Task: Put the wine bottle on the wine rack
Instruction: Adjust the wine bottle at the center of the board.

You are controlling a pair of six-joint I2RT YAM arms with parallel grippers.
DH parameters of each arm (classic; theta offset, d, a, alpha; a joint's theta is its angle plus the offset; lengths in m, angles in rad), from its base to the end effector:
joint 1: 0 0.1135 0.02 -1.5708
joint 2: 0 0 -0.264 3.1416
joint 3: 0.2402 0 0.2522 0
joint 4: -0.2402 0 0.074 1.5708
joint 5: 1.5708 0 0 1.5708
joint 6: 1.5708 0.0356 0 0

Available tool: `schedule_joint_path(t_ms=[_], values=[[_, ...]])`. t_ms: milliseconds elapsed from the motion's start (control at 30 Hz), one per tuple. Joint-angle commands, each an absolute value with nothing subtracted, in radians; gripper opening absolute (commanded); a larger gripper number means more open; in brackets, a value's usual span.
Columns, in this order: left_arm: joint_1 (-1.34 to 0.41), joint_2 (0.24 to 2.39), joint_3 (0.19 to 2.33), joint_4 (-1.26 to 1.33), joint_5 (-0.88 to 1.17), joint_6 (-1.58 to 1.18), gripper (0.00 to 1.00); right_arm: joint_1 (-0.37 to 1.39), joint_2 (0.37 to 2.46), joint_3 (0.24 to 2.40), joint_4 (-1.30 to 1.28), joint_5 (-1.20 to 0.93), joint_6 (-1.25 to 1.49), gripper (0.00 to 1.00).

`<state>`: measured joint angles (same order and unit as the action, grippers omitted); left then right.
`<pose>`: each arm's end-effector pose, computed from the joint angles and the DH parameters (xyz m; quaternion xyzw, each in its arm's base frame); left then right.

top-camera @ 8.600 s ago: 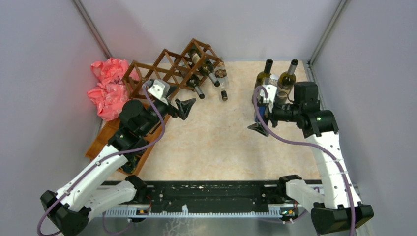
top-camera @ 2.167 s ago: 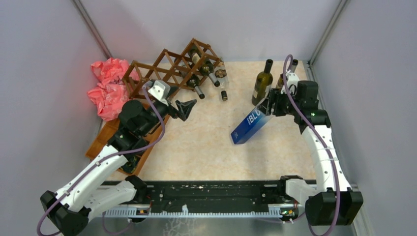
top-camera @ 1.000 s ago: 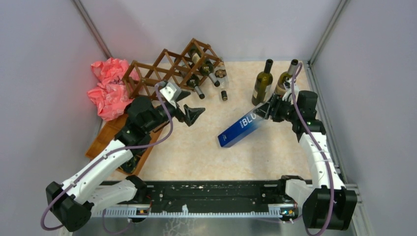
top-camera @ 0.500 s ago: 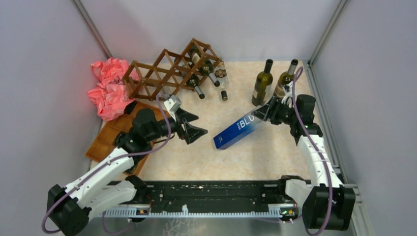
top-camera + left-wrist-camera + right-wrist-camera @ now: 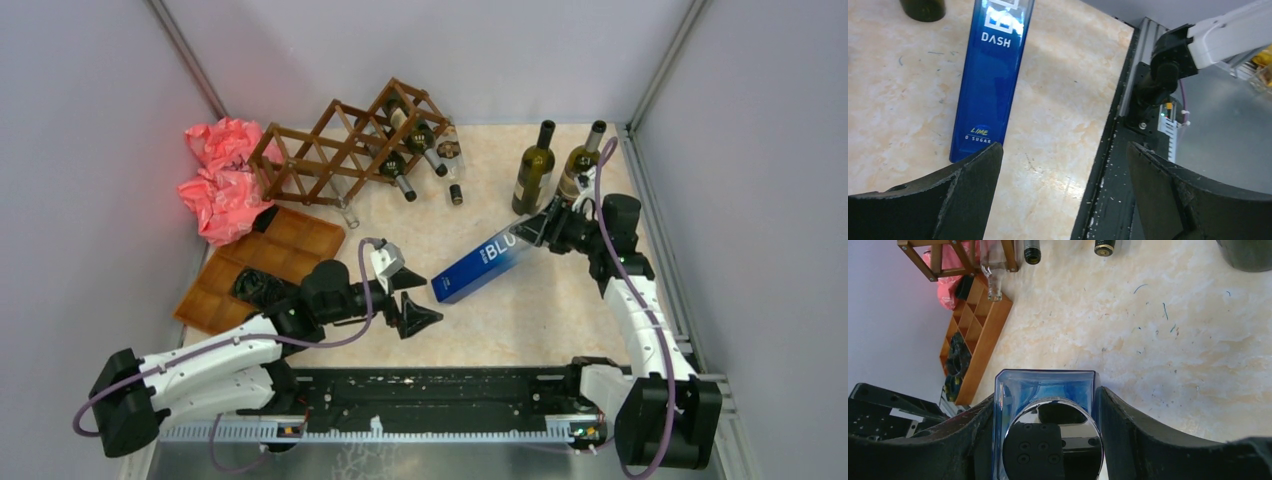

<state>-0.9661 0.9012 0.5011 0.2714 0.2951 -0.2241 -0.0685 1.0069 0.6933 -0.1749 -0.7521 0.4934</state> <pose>0.1122 -0.1805 0.2665 0.3598 0.6572 -0.4575 0.4788 0.2199 0.0093 0.2712 0.0393 0.8184 0.4087 0.4020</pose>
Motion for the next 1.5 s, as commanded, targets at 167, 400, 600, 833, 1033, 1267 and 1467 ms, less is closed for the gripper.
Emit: schedule_joint_path(t_ms=[167, 400, 600, 833, 1033, 1267, 1467], values=[[-0.974, 0.983, 0.453, 0.423, 0.239, -0.183, 0.99, -0.077, 0.945, 0.71, -0.033, -0.851, 0.58, 0.0], [-0.974, 1.0, 0.436, 0.436, 0.187, -0.236, 0.99, -0.077, 0.945, 0.704, -0.026, -0.853, 0.583, 0.0], [-0.974, 1.007, 0.436, 0.434, 0.172, -0.228, 0.99, -0.077, 0.945, 0.701, -0.022, -0.853, 0.586, 0.0], [-0.974, 0.975, 0.411, 0.485, 0.164, -0.227, 0.99, -0.077, 0.948, 0.698, -0.018, -0.853, 0.586, 0.0], [-0.974, 0.971, 0.408, 0.48, 0.143, -0.225, 0.99, -0.077, 0.95, 0.696, -0.017, -0.852, 0.586, 0.0], [-0.974, 0.978, 0.412, 0.467, 0.144, -0.215, 0.99, -0.077, 0.955, 0.695, -0.015, -0.85, 0.588, 0.0], [-0.974, 0.991, 0.427, 0.45, 0.144, -0.187, 0.99, -0.077, 0.958, 0.694, -0.012, -0.851, 0.591, 0.0]])
